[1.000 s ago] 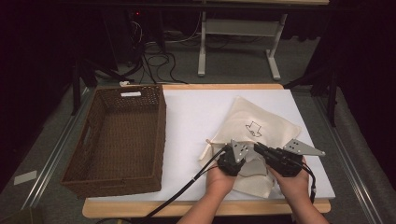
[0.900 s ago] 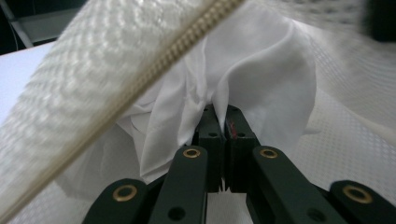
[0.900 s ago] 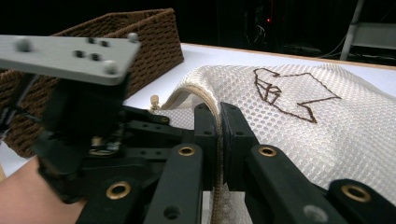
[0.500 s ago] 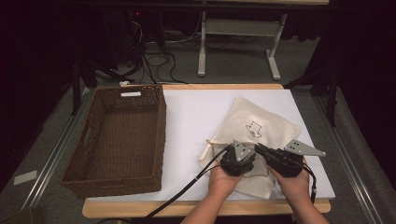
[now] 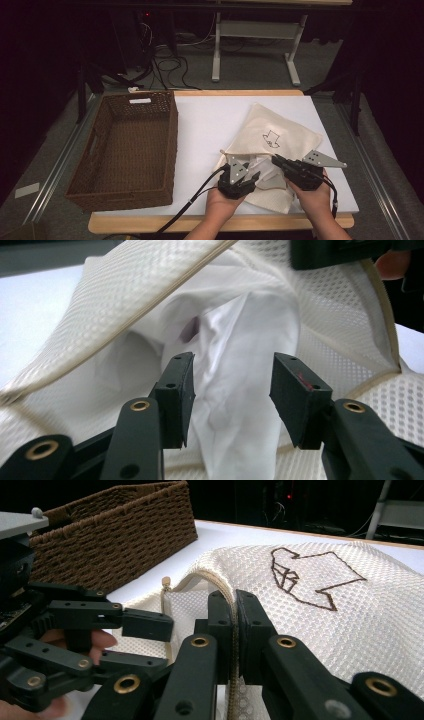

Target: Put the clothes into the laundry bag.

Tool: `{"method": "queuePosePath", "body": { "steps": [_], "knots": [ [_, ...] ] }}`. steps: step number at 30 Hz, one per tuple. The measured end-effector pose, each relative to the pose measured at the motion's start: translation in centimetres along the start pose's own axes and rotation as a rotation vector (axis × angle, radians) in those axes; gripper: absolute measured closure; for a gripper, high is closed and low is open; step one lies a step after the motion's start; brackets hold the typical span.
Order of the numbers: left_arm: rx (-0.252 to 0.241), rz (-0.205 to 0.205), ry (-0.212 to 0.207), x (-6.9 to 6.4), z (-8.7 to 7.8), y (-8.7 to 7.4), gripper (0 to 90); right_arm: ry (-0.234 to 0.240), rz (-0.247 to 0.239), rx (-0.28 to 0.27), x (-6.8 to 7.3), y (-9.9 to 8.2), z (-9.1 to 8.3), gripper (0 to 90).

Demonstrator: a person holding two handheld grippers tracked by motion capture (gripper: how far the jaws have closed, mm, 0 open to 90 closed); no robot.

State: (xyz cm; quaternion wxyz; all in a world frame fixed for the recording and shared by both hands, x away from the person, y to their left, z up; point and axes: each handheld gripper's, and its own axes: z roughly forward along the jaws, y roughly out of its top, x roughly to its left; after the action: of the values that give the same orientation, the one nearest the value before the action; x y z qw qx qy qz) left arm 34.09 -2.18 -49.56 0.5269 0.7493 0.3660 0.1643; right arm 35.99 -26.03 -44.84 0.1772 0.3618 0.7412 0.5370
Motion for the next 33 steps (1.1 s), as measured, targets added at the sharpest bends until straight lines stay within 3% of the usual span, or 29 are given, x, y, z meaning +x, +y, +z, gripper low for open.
{"method": "queuePosePath", "body": {
  "steps": [4, 6, 7, 8, 10, 11, 13, 16, 18, 23, 26, 31, 33],
  "knots": [
    [0.062, 0.038, -0.011, -0.9, -0.1, -1.3, 38.8, -0.003, 0.002, -0.005, -0.1, 0.1, -0.2, 87.3],
    [0.109, 0.041, -0.023, -1.1, 0.3, -2.0, 37.0, -0.003, 0.001, -0.008, -0.1, 0.1, -0.2, 87.3],
    [0.126, 0.047, -0.027, -1.1, 0.5, -2.2, 41.4, -0.003, 0.001, -0.007, -0.1, 0.1, -0.2, 87.3],
    [0.149, 0.043, -0.033, -1.1, 0.6, -2.4, 54.0, -0.004, 0.002, -0.008, -0.1, 0.1, -0.2, 87.3],
    [0.188, 0.028, -0.022, -1.1, 1.1, -2.4, 69.8, -0.003, 0.003, -0.007, -0.1, 0.1, -0.2, 87.3],
    [0.184, 0.036, -0.002, -1.1, 1.2, -2.2, 81.1, 0.0, 0.001, -0.006, -0.1, 0.1, -0.2, 87.3],
    [0.172, 0.024, 0.016, -1.0, 1.5, -1.7, 89.2, -0.001, -0.001, -0.007, 0.0, 0.1, -0.2, 87.3],
    [0.129, 0.023, 0.046, -0.6, 2.2, -0.7, 89.8, -0.002, 0.001, -0.005, 0.0, 0.1, -0.1, 87.3],
    [0.114, 0.016, 0.039, -0.7, 2.9, -0.1, 89.8, -0.002, 0.004, -0.004, 0.0, 0.1, 0.0, 87.4],
    [0.099, 0.031, 0.03, -2.1, 5.1, 0.6, 89.6, -0.001, 0.001, -0.001, 0.1, 0.0, 0.0, 87.3],
    [0.091, -0.007, 0.097, -1.8, 6.0, 0.8, 89.4, 0.002, 0.001, 0.0, 0.1, 0.0, 0.1, 87.3],
    [0.053, 0.014, 0.217, -0.4, 5.8, 1.3, 89.2, -0.001, 0.002, 0.002, 0.2, 0.0, 0.0, 87.3],
    [0.058, 0.004, 0.236, 0.5, 5.6, 1.3, 89.2, 0.0, 0.002, 0.003, 0.1, -0.1, 0.0, 87.3]
  ]
}}
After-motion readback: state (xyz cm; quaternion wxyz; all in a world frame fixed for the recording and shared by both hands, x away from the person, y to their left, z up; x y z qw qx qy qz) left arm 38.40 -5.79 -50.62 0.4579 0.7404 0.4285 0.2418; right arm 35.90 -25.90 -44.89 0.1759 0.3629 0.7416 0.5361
